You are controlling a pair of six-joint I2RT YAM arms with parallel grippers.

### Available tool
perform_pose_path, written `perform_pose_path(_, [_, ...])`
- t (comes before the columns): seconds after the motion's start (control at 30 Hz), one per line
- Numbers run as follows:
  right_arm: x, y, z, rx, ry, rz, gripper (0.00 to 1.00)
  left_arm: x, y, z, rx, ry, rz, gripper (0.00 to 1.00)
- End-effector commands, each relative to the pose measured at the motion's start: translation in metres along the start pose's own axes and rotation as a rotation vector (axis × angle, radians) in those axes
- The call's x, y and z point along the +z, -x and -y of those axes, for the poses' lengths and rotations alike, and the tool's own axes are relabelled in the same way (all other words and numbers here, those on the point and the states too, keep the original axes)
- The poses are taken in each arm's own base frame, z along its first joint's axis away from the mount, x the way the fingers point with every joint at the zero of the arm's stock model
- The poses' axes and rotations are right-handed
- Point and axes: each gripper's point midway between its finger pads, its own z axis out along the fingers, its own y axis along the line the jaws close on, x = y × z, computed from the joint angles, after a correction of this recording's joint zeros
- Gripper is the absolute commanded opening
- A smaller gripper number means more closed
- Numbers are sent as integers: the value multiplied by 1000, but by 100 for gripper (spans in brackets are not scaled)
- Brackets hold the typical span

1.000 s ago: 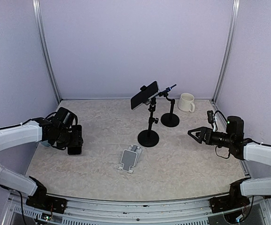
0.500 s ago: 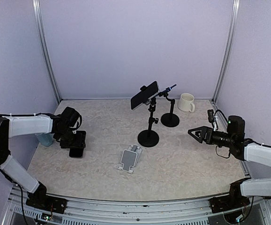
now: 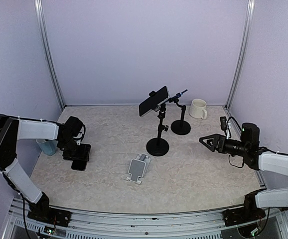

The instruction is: Remove the phone from the phone stand

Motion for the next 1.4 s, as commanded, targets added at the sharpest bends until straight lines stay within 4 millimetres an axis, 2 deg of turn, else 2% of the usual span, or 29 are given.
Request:
perform_pose_path(0.0, [2, 4, -6, -19, 21, 2, 100, 0, 16, 4, 19, -28, 42, 82])
perform_pose_path(0.13, [3, 5, -6, -21, 16, 0, 100, 0, 17, 3, 19, -24, 47, 98])
perform_pose_path(0.2, [3, 5, -6, -20, 16, -2, 100, -5, 20, 5, 12, -33, 62, 99])
perform_pose_path(0.3, [2, 6, -6, -20, 13, 1, 100, -23, 29, 14, 9, -68, 133, 99])
perform_pose_path(0.4, [2, 5, -6, -17, 11, 0, 100, -51, 39, 35, 30, -108, 235, 99])
perform_pose_path(0.57, [1, 8, -7, -21, 10, 3, 100, -96, 40, 86, 55, -238, 378, 99])
perform_pose_path(0.9, [-3, 12, -12, -30, 9, 16, 100, -140, 29, 142, 72, -365, 470, 99])
perform_pose_path(1.0, [-5, 12, -14, -31, 10, 19, 100, -145, 17, 164, 93, -398, 480, 99])
perform_pose_path(1.1, [-6, 11, -15, -32, 9, 20, 100, -141, 4, 189, 120, -430, 465, 99])
perform_pose_path(1.37, [-8, 6, -14, -15, 7, 15, 100, -107, -25, 242, 198, -416, 390, 99])
